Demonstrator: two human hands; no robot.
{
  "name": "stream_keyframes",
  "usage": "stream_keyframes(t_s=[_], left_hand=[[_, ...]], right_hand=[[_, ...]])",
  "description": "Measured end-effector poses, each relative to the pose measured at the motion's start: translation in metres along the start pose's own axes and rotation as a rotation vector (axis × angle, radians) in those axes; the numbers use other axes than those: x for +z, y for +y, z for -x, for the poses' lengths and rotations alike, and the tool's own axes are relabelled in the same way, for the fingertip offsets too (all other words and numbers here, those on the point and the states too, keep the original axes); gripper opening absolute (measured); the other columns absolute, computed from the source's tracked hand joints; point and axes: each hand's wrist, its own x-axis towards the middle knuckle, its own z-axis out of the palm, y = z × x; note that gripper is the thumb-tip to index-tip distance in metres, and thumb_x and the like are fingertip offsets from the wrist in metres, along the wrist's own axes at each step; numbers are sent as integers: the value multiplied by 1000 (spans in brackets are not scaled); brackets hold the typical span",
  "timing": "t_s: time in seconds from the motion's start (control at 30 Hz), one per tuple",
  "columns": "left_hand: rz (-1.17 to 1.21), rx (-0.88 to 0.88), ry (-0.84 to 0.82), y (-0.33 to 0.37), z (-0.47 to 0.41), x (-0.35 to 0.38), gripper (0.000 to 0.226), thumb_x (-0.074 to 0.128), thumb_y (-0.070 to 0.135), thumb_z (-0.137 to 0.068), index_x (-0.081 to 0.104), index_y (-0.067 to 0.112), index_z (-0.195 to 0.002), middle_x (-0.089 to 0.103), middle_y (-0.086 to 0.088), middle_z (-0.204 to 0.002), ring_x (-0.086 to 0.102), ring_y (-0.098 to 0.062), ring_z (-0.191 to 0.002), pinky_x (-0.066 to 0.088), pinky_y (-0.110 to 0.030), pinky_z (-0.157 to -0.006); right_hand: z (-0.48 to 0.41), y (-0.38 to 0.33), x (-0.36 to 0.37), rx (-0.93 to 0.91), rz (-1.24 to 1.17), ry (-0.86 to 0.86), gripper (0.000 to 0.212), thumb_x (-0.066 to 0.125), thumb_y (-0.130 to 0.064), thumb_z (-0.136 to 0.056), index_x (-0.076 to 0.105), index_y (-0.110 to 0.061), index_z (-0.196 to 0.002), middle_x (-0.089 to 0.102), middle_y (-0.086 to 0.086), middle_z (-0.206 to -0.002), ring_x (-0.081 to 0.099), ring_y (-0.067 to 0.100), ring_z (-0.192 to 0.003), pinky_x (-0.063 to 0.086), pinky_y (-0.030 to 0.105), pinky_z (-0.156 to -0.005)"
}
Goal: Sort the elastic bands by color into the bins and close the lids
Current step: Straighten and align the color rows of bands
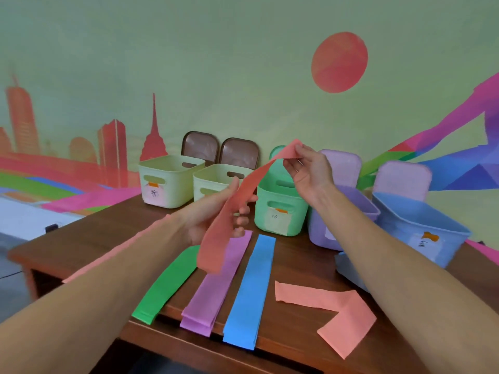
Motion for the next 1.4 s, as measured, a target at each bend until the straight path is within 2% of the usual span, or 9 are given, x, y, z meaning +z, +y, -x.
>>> stream_keyframes(t_s=[0.17,0.3,0.43,0.53,0.73,0.87,0.97,1.27,1.4], left_hand=[[-152,-29,83,8,27,-52,25,48,29,-92,54,11,-107,40,3,-68,32,-9,-52,27,-20,-47],[-379,-66,211,10,53,-90,8,48,13,-91,52,7,-94,48,1,-67,44,-9,-50,37,-21,-50],[-770,-149,593,7,70,-130,15,60,23,-90,71,13,-88,65,-2,-80,58,-13,-62,47,-22,-57],[-879,-186,734,2,77,-160,23,63,36,-88,73,15,-86,68,-4,-91,59,-17,-76,44,-26,-69],[-985,-274,839,-7,93,-202,35,57,45,-90,69,13,-84,64,-2,-80,55,-14,-65,39,-24,-57],[-951,-297,874,-16,96,-219,26,54,33,-91,70,14,-95,68,-2,-99,61,-18,-87,48,-29,-78],[-951,-305,870,-18,97,-224,21,52,25,-90,70,15,-95,67,0,-98,60,-16,-85,47,-26,-72],[-1135,-279,804,-27,91,-235,14,62,28,-89,69,22,-99,65,7,-99,60,-10,-90,49,-25,-76],[-1137,-272,804,-27,92,-239,12,67,27,-86,69,20,-96,65,7,-94,60,-9,-86,46,-21,-69]], right_hand=[[-13,45,29,72,33,2,12,52,-2,-93,61,-6,-86,67,6,-66,65,15,-58,54,24,-53],[-28,86,47,116,137,1,10,55,0,-91,61,-6,-86,67,6,-66,65,17,-62,55,27,-56],[-38,132,62,200,370,-104,13,55,0,-92,61,-8,-83,65,8,-78,64,17,-70,57,27,-61],[-51,167,67,189,714,-192,11,57,-4,-92,64,-11,-86,66,8,-86,63,17,-72,56,26,-62],[-77,231,75,62,1158,-236,6,71,-12,-83,72,-9,-87,66,3,-75,57,12,-58,44,22,-52],[-87,272,74,29,1378,-282,5,73,-17,-81,73,-18,-85,69,-1,-90,61,17,-84,44,26,-76],[-95,294,71,-8,1502,-288,5,73,-22,-81,71,-25,-77,71,-1,-98,63,20,-96,51,36,-88],[-104,329,59,-38,1790,-348,20,54,-13,-83,73,-19,-84,69,9,-101,63,32,-96,55,40,-82],[-106,337,57,-100,1874,-381,21,53,-16,-86,72,-18,-92,66,12,-103,62,35,-95,55,41,-81]])
